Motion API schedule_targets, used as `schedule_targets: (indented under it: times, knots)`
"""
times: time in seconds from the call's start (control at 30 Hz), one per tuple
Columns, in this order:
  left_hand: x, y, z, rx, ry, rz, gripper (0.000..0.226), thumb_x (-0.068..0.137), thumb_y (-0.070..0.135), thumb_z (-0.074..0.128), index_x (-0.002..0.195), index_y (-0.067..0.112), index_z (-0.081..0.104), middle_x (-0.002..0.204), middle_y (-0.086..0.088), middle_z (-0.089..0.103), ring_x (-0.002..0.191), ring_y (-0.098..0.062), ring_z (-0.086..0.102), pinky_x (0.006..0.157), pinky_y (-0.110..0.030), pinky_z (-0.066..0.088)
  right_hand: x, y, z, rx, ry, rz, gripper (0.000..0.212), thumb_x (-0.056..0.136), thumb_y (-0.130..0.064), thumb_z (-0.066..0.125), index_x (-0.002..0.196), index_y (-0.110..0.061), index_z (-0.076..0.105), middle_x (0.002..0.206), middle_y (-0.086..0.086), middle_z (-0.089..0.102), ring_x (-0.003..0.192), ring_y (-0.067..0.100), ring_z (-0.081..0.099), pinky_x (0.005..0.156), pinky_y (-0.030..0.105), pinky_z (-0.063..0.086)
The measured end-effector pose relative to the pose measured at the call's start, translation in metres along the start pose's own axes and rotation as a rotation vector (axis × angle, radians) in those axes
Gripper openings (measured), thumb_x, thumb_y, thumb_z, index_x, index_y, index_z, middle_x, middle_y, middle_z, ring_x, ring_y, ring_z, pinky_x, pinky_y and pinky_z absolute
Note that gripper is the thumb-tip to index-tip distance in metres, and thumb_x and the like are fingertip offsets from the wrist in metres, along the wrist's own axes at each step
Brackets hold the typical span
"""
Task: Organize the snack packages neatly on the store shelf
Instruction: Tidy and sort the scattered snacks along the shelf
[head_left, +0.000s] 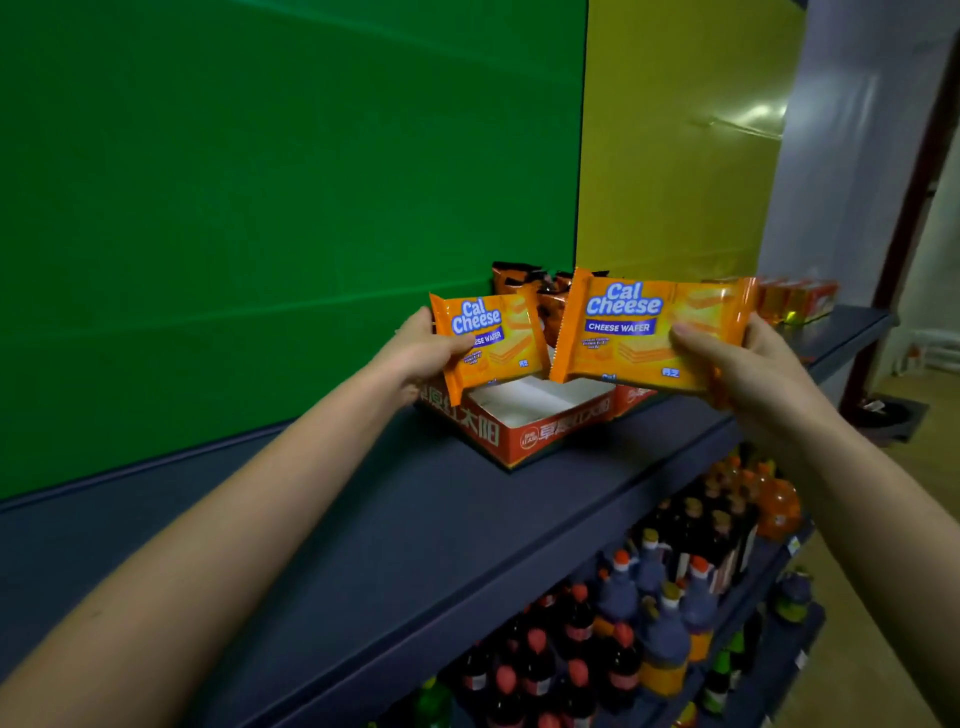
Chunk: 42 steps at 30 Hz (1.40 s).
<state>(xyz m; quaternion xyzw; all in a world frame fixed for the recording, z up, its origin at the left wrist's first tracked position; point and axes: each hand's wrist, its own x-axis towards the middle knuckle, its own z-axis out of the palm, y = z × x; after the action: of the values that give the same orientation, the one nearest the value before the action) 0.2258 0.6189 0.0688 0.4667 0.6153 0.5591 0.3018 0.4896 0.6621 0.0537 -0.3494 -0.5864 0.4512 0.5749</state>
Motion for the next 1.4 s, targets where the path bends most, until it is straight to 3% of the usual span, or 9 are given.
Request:
schedule_targets:
  times: [0.07,0.37,0.47,0.53,0.67,0.8,0.93,1.2,1.4]
  knots:
    - [0.016,-0.004,0.002,-0.006,0.035,0.003,0.041,0.088,0.004,0.061,0.126,0.006,0.047,0.125,-0.016,0.060,0.109,-0.031,0.061,0.093,-0.049,0.050,0.021,0.006,0.008,0.031,-0.020,-0.026,0.034,0.089,-0.010,0.060,0.120,-0.012,0.047,0.096,0.006,0.064,0.059,-0.001,0.064,0.042,0.011,0.047]
    - [0.068,-0.017,0.014,0.080,0.119,-0.018,0.038,0.090,0.000,0.056,0.127,0.002,0.048,0.123,-0.015,0.060,0.093,-0.024,0.060,0.088,-0.040,0.049,0.103,0.046,0.047,-0.030,-0.241,-0.088,0.035,0.087,-0.011,0.064,0.116,-0.018,0.046,0.118,0.011,0.062,0.105,0.028,0.063,0.091,0.048,0.052]
    - [0.082,-0.020,0.025,0.106,0.165,-0.023,0.038,0.090,-0.002,0.055,0.127,0.002,0.047,0.115,-0.008,0.059,0.086,-0.020,0.061,0.087,-0.036,0.048,0.126,0.053,0.050,-0.009,-0.315,-0.094,0.033,0.088,-0.009,0.061,0.114,-0.021,0.044,0.117,0.008,0.061,0.105,0.024,0.062,0.092,0.043,0.051]
    - [0.093,-0.026,0.033,0.200,0.214,-0.033,0.039,0.089,0.002,0.058,0.126,0.004,0.046,0.123,-0.009,0.059,0.103,-0.026,0.061,0.095,-0.038,0.048,0.140,0.057,0.051,0.003,-0.355,-0.100,0.034,0.089,-0.009,0.061,0.116,-0.021,0.044,0.116,0.006,0.060,0.102,0.021,0.062,0.091,0.039,0.051]
    - [0.105,-0.032,0.042,0.570,0.277,-0.037,0.038,0.091,0.012,0.055,0.127,0.005,0.043,0.110,-0.004,0.051,0.102,-0.017,0.047,0.088,-0.019,0.036,0.161,0.073,0.058,-0.018,-0.464,-0.099,0.033,0.089,-0.012,0.060,0.116,-0.020,0.042,0.119,0.006,0.061,0.104,0.020,0.062,0.093,0.040,0.051]
    - [0.110,-0.037,0.041,0.872,0.390,-0.018,0.044,0.084,0.015,0.063,0.120,0.003,0.042,0.113,-0.018,0.059,0.108,-0.035,0.054,0.091,-0.036,0.039,0.170,0.089,0.070,-0.072,-0.581,-0.107,0.032,0.090,-0.014,0.060,0.114,-0.021,0.039,0.120,0.006,0.058,0.109,0.022,0.060,0.097,0.045,0.049]
    - [0.107,-0.039,0.029,1.093,0.514,0.002,0.057,0.072,0.027,0.076,0.119,0.011,0.048,0.111,-0.013,0.063,0.104,-0.033,0.057,0.084,-0.036,0.041,0.174,0.098,0.084,-0.081,-0.671,-0.100,0.032,0.090,-0.013,0.060,0.113,-0.020,0.039,0.120,0.008,0.058,0.108,0.024,0.060,0.095,0.046,0.050]
    - [0.092,-0.040,0.007,0.906,0.514,0.151,0.032,0.080,0.002,0.066,0.111,0.003,0.064,0.103,-0.015,0.069,0.084,-0.014,0.054,0.068,-0.013,0.035,0.174,0.107,0.106,-0.217,-0.892,-0.103,0.057,0.088,-0.012,0.063,0.136,-0.017,0.034,0.128,0.002,0.057,0.106,0.016,0.060,0.094,0.035,0.050]
    - [0.076,-0.040,-0.002,0.867,0.670,0.095,0.028,0.084,0.007,0.065,0.111,0.001,0.062,0.112,-0.014,0.066,0.095,-0.028,0.062,0.084,-0.024,0.043,0.180,0.102,0.116,-0.557,-0.774,-0.298,0.062,0.081,-0.016,0.071,0.131,-0.010,0.034,0.133,0.010,0.051,0.120,0.026,0.050,0.082,0.025,0.036]
